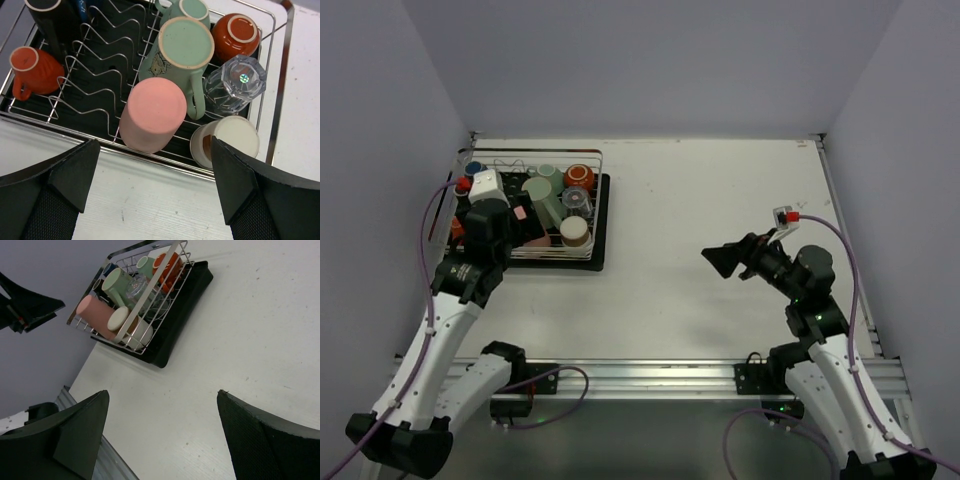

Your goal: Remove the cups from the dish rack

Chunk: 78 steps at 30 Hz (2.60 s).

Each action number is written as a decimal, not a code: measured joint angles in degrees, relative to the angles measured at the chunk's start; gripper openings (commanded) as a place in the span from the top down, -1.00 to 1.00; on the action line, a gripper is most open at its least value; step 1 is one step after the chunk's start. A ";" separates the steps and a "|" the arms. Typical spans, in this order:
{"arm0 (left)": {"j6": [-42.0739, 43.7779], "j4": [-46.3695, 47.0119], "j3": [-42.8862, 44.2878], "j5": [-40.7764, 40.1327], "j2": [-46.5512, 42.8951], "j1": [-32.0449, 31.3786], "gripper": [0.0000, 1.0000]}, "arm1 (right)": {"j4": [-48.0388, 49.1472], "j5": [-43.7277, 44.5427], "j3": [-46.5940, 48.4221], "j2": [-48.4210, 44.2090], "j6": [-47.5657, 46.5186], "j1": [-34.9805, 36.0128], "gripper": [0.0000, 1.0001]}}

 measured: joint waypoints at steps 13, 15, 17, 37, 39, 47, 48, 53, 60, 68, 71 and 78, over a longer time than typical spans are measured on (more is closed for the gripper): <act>1.05 8.44 -1.11 -3.28 17.92 0.00 -1.00 | 2.56 0.39 -0.61 1.70 0.83 4.83 -0.81; 1.16 8.72 -1.11 -3.76 19.10 0.00 -1.00 | 2.56 0.76 -0.61 1.49 0.85 5.03 -0.80; 1.25 9.25 -1.11 -4.02 19.43 0.11 -0.91 | 2.56 1.11 -0.61 0.98 0.90 5.09 -0.79; 1.46 4.09 5.14 3.26 3.28 1.38 0.63 | 5.09 1.60 2.27 5.92 6.08 10.97 -0.72; 0.44 4.85 7.69 7.23 -0.07 1.38 0.63 | 7.96 1.66 3.10 8.04 8.20 13.25 -0.62; -15.82 33.16 -7.52 35.34 -11.80 1.49 0.65 | 22.34 1.11 5.70 14.73 16.24 20.87 -0.63; -18.75 37.40 -11.13 38.25 -11.43 1.49 0.66 | 23.93 1.05 6.29 15.76 16.92 21.79 -0.66; -29.53 52.06 -21.20 47.32 -5.03 1.25 0.68 | 29.20 1.09 8.72 20.13 18.64 25.94 -0.75; -36.24 66.29 -22.27 53.31 -3.78 -0.83 0.68 | 31.10 2.58 11.06 25.57 18.84 28.46 -0.75; -38.49 71.78 -24.63 55.76 -4.59 -2.12 0.70 | 32.15 3.50 13.90 27.78 18.71 28.52 -0.62; -38.56 71.97 -25.79 55.98 -4.09 -2.47 0.65 | 33.86 3.39 16.63 30.29 18.86 28.52 -0.30; -38.49 70.27 -24.90 56.15 -2.93 -2.64 -0.70 | 39.32 1.86 17.90 33.99 23.23 28.72 1.00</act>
